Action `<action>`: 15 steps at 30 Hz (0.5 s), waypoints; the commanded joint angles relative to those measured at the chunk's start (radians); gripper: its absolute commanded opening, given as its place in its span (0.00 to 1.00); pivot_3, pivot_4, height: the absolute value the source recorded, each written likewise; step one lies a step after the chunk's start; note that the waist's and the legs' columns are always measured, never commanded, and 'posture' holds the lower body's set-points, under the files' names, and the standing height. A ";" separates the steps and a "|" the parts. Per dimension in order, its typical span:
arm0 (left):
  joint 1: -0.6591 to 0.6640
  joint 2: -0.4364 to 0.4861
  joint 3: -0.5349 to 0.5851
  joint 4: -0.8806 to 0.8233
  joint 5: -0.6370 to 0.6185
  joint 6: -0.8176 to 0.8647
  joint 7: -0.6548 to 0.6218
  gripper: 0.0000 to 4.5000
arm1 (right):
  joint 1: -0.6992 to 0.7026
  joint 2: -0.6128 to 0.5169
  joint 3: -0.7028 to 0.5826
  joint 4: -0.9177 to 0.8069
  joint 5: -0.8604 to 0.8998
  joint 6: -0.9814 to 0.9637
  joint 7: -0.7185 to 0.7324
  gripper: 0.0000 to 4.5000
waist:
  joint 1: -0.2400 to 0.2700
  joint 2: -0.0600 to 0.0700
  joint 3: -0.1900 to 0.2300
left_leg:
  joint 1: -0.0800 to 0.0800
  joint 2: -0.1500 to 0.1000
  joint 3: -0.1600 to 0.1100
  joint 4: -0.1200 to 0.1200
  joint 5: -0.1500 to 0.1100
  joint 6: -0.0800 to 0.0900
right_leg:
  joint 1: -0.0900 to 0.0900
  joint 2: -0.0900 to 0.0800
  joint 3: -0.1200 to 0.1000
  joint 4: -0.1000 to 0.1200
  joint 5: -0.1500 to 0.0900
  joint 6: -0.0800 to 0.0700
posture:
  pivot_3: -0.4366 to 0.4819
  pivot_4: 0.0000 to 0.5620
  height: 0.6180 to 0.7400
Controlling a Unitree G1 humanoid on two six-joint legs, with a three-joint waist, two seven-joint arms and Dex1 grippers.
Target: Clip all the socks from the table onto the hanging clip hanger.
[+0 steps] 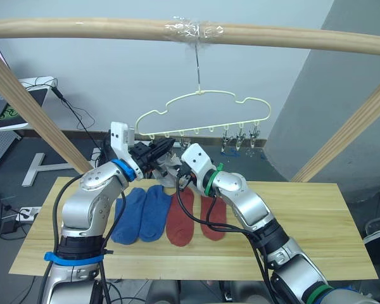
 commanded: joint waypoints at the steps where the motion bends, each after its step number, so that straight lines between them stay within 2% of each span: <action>1: 0.020 0.006 -0.011 -0.027 0.004 -0.007 -0.010 0.00 | -0.024 0.024 -0.018 -0.039 0.021 -0.025 -0.003 0.00 | 0.000 0.000 0.000 | 0.000 0.000 0.000 0.000 0.000 0.000 | 0.000 0.000 0.000 0.000 0.000 0.000 | 0.53 0.32 0.75; 5: 0.027 -0.010 0.008 -0.032 -0.035 0.037 0.005 0.00 | -0.025 0.029 -0.021 -0.038 0.020 -0.026 0.000 0.00 | 0.000 0.000 0.000 | 0.000 0.000 0.000 0.000 0.000 0.000 | 0.000 0.000 0.000 0.000 0.000 0.000 | 0.53 0.32 0.75; 9: 0.043 -0.002 0.009 -0.060 -0.046 0.054 0.000 0.24 | -0.024 0.031 -0.021 -0.038 0.021 -0.029 0.002 0.00 | -0.001 0.000 0.000 | 0.000 0.000 0.000 0.000 0.000 0.000 | 0.000 0.000 0.000 0.000 0.000 0.000 | 0.53 0.32 0.75; 12: 0.056 0.016 0.003 -0.078 -0.033 0.055 -0.003 0.49 | -0.024 0.034 -0.022 -0.036 0.021 -0.029 0.002 0.00 | -0.001 0.000 0.000 | 0.000 0.000 0.000 0.000 0.000 0.000 | 0.000 0.000 0.000 0.000 0.000 0.000 | 0.54 0.31 0.75; 14: 0.061 0.022 0.004 -0.083 -0.033 0.053 -0.008 0.61 | -0.023 0.037 -0.022 -0.035 0.023 -0.029 0.004 0.00 | 0.000 0.000 0.000 | 0.000 0.000 0.000 0.000 0.000 0.000 | 0.000 0.000 0.000 0.000 0.000 0.000 | 0.54 0.31 0.75; 15: 0.063 0.023 0.006 -0.085 -0.036 0.053 -0.008 0.61 | -0.022 0.038 -0.022 -0.035 0.023 -0.029 0.005 0.00 | 0.000 0.000 0.000 | 0.000 0.000 0.000 0.000 0.000 0.000 | 0.000 0.000 0.000 0.000 0.000 0.000 | 0.54 0.31 0.75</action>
